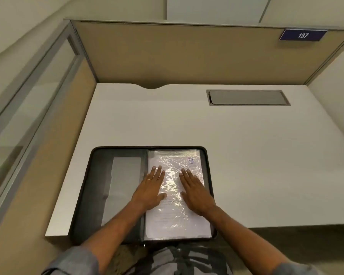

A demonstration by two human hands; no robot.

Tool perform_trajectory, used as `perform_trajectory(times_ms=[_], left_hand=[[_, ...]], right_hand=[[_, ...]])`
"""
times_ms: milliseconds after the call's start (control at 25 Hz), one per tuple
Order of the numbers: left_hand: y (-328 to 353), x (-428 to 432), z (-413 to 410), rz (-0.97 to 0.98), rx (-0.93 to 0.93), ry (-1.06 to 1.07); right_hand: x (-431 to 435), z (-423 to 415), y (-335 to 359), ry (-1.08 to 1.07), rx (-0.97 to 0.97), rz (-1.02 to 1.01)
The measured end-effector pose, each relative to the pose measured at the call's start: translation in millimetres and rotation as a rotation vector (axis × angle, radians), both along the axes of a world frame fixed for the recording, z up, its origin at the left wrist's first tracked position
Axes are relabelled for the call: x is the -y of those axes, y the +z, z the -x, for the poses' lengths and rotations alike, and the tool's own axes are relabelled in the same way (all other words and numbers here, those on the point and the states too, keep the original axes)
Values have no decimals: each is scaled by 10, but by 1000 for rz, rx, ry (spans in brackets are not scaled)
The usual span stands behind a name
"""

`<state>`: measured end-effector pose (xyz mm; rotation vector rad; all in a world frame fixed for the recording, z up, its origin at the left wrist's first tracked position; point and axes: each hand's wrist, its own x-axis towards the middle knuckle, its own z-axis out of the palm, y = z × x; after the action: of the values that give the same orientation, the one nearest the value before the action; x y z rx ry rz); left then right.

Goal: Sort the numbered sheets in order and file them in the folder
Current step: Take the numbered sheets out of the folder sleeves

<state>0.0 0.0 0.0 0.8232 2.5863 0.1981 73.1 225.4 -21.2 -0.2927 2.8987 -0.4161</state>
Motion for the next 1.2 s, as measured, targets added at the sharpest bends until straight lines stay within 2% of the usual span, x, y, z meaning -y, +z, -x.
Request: perform_trajectory(times_ms=[120,240,400,480,560,680,760,880,1000,1200], left_hand=[[-114,-40,-44,60,99,19],[-144,-97,-54,42,153,71],[-80,-141,-66,42,162,123],[-59,-155,-74,54,168,134],[-30,-147,-34,53,148,140],[29,-140,156,-73,88,236],[46,-171,352,-128,40,253],[-5,-253,706,-83,-6,166],[-59,-300,987,-35,-54,75],[-82,-274,1214,-152,-145,126]], right_hand=[[-107,-6,-85,71,140,1],[-181,148,-102,106,86,43],[-233,763,-22,113,-57,73],[-227,1061,-18,126,-62,66],[-218,1222,-58,161,-40,38],[-244,1228,-181,199,21,31],[-263,1202,-204,201,-41,42],[-245,1216,-234,240,-191,-5],[-230,1305,-134,244,-190,15],[-208,1649,160,243,-187,89]])
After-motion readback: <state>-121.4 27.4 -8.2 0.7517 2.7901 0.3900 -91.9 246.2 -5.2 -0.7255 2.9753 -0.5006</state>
